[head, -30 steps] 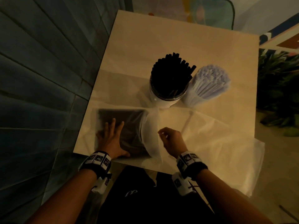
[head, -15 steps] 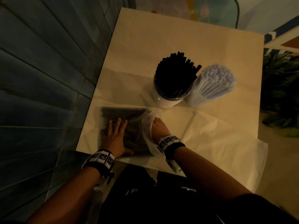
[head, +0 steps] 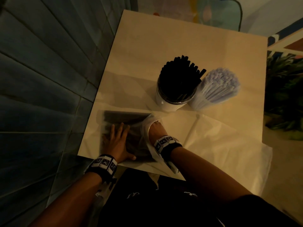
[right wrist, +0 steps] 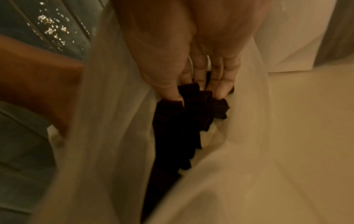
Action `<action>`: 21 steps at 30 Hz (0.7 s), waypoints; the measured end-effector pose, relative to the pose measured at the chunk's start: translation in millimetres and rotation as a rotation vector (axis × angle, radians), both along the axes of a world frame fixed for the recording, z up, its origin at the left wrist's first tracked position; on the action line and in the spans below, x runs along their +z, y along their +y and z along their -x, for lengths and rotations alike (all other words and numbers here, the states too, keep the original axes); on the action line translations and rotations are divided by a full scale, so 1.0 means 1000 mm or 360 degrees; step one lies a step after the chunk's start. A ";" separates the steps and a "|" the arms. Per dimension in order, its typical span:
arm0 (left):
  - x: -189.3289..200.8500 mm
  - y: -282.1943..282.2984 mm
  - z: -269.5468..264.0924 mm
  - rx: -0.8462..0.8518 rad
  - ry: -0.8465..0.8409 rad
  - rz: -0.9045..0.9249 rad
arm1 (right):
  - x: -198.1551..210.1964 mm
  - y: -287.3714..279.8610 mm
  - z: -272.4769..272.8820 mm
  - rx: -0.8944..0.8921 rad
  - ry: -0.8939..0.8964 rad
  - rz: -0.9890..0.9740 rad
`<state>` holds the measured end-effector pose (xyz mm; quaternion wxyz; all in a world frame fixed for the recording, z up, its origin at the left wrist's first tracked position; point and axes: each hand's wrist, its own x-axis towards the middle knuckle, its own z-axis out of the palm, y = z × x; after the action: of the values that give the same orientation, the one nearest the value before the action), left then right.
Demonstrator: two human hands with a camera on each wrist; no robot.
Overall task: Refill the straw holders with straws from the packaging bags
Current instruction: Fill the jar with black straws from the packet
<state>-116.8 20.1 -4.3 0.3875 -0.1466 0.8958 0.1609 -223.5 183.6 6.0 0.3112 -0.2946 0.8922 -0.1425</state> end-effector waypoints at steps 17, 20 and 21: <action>-0.001 0.000 0.004 0.0064 0.0052 0.0012 | 0.008 0.045 0.015 0.0065 -0.0137 -0.0349; -0.001 0.001 0.006 0.0047 0.0038 0.0036 | 0.012 0.049 0.010 0.0223 0.0054 -0.0111; 0.000 0.001 0.006 0.0045 0.0032 0.0039 | 0.018 0.045 0.010 0.0275 0.0062 -0.0090</action>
<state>-122.6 21.2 -4.7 0.3743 -0.1623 0.8995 0.1567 -233.8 229.0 24.0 0.3130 -0.3642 0.8731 -0.0842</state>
